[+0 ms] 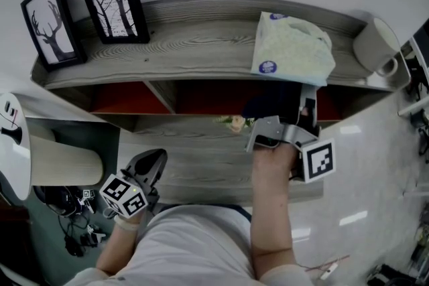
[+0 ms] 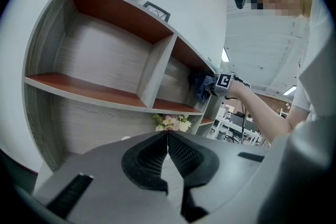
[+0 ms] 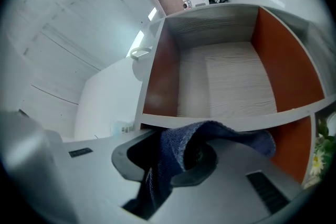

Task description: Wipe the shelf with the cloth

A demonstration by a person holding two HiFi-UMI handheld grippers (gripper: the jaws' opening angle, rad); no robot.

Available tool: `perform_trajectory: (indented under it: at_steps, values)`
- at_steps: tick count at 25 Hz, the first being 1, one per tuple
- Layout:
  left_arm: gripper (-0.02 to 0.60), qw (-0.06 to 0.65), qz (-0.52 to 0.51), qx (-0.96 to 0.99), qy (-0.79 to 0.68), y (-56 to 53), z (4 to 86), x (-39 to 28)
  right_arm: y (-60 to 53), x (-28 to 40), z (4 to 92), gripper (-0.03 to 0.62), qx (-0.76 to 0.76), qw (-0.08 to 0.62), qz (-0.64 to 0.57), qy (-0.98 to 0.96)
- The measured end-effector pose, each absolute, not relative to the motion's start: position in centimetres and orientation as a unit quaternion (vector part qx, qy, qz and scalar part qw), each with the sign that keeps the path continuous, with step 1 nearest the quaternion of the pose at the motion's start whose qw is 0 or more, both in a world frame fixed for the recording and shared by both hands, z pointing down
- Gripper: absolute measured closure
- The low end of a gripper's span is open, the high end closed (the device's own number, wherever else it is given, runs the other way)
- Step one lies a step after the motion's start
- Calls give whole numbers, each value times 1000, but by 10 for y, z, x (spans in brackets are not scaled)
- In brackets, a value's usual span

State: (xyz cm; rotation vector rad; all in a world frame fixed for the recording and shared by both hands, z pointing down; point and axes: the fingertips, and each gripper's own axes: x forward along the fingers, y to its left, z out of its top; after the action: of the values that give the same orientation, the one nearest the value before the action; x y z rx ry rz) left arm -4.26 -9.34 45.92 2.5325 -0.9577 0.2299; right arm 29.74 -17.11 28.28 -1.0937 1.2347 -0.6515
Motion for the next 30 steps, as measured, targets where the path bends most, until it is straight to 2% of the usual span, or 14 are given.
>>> perform_trajectory:
  at_steps: [12,20,30]
  values:
    - [565,212,82,907,-356,-93,459,-50,-221,306,300,523,-493,639,-262,529]
    - [565,216,80,903,-364,-94,461,-56,-245,307,334,523,-539,601,-278,520]
    - [565,217,79,903,-362,-96,462,-53,-250,309,403,523,-598,550,-360,458]
